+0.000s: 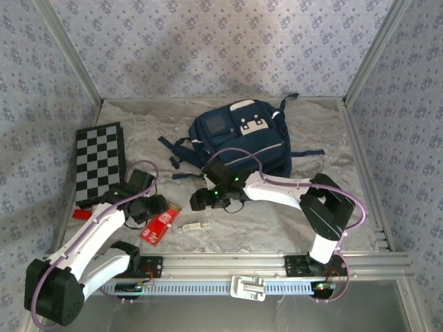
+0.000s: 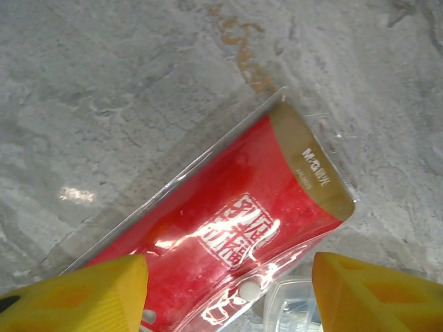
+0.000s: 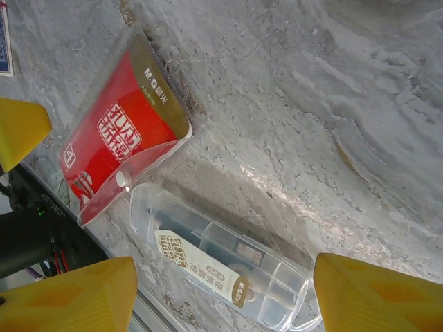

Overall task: Pack the student bag
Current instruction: Pick up the loose stationery from the bottom-left of the table.

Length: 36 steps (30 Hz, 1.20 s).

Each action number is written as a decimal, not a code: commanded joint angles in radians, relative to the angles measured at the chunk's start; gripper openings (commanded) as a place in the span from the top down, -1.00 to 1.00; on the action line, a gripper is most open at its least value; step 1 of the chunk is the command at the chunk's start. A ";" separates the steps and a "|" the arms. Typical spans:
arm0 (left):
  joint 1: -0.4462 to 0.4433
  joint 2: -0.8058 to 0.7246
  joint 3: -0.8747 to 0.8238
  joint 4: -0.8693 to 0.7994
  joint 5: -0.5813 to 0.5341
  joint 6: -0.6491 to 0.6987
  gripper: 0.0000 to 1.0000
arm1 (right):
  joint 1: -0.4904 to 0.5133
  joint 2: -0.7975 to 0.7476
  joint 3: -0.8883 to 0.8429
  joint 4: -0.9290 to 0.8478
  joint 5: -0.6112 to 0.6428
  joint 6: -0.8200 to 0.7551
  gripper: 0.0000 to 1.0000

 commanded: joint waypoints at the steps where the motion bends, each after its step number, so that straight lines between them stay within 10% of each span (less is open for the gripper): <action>1: 0.018 -0.106 -0.091 -0.029 -0.054 -0.155 -0.25 | -0.010 0.138 0.105 0.105 -0.104 0.034 -0.34; 20: 0.135 -0.080 -0.242 0.102 -0.023 -0.158 0.58 | 0.021 0.408 0.302 0.133 -0.213 0.099 -0.25; 36: 0.135 -0.084 -0.251 0.129 -0.002 -0.147 0.68 | -0.004 0.361 0.290 0.223 -0.258 0.136 0.35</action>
